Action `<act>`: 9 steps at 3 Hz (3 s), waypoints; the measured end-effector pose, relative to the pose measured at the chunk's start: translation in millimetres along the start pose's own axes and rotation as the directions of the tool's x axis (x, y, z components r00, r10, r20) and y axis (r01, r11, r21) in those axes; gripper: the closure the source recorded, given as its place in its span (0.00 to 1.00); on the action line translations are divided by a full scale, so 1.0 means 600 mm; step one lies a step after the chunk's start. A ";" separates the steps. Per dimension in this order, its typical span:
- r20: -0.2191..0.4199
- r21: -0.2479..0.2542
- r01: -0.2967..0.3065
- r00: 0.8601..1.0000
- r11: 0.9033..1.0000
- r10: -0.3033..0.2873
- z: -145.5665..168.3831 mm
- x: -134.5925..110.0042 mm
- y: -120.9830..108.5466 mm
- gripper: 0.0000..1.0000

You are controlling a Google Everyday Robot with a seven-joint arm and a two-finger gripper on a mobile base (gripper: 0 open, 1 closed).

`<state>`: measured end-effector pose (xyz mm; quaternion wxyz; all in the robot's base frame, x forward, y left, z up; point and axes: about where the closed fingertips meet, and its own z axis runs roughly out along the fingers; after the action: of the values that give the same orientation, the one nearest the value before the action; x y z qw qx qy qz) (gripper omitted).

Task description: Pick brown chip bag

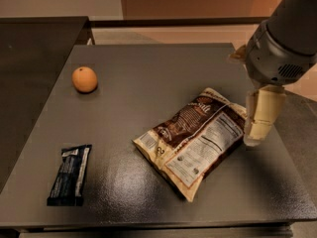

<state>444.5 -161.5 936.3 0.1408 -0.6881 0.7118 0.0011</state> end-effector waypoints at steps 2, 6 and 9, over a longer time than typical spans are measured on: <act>-0.024 -0.078 0.206 0.978 0.975 -0.209 0.068 -0.015 -0.008 0.00; -0.044 -0.168 0.334 0.937 0.927 -0.346 0.159 0.002 0.013 0.00; -0.050 -0.107 0.273 0.959 0.956 -0.279 0.160 -0.029 0.004 0.65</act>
Offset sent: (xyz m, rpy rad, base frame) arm 0.0166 0.0187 -0.0579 -0.1393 0.0736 0.3436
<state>461.2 -125.8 846.8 0.0821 -0.7866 0.6119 -0.0053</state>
